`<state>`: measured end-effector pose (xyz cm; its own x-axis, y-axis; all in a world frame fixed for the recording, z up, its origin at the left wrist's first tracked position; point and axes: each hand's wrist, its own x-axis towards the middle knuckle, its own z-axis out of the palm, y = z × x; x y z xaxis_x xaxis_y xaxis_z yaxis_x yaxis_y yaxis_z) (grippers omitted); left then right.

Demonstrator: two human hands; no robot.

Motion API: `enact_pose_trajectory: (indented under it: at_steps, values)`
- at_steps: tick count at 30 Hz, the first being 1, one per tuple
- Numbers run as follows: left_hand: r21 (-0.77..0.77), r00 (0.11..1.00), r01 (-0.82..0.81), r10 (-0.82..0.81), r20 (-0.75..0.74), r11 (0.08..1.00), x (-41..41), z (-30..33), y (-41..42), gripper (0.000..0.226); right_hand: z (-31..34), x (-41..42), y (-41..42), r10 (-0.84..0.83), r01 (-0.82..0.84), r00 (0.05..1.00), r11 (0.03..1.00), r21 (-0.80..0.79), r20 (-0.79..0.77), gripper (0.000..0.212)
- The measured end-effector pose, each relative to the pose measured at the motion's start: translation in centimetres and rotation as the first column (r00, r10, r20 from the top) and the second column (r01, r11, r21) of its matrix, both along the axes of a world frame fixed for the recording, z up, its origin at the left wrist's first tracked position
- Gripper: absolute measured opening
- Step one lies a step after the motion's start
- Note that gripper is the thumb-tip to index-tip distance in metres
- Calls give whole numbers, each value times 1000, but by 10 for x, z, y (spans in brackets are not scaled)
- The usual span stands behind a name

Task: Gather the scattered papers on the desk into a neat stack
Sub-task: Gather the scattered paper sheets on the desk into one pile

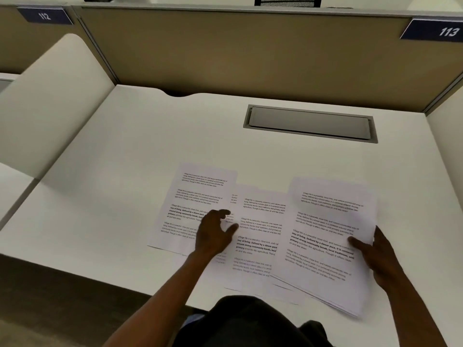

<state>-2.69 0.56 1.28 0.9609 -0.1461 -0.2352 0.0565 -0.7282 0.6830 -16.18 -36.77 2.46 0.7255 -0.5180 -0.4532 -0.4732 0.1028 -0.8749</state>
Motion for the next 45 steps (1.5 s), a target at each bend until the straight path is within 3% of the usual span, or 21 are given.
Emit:
enact_pose_trajectory:
  at_steps: [4,8,14,22,26,30,32,35,38,41,45]
  values:
    - [202,977,214,-215,-16,956,-16,-15,-17,95,2,0,2,-32,32,999,999,22,9,60]
    - [393,954,291,-297,-45,872,-23,-21,-26,107,6,-3,6,-66,62,998,987,151,25,60]
    - [444,957,273,-288,-35,853,-28,-20,-34,106,1,1,39,3,-13,999,980,200,47,62]
    - [415,963,257,-267,-36,872,-26,-19,-39,111,-9,11,74,54,-55,997,998,39,46,63]
    - [307,970,229,-241,3,924,-25,-14,-40,118,-8,9,78,38,-41,997,998,39,65,63]
    - [-13,994,113,-113,0,993,-26,-10,-41,126,-10,6,77,-10,1,996,995,99,85,59]
    - [-146,997,-13,2,-79,989,-24,-6,-41,128,-12,4,76,-53,38,995,985,168,88,56]
    - [-337,931,-237,113,-348,911,-13,5,-43,119,-11,0,73,-91,58,992,949,310,91,58]
    - [-443,848,-273,-3,-529,854,-2,18,-42,86,-10,-2,69,-61,18,993,922,387,100,57]
    - [-493,835,-135,-169,-524,859,-3,27,-43,62,-14,-4,68,-36,-3,995,919,395,90,54]
    - [-593,801,-141,-261,-539,793,-10,39,-53,59,-16,-2,71,17,-46,997,927,373,81,53]
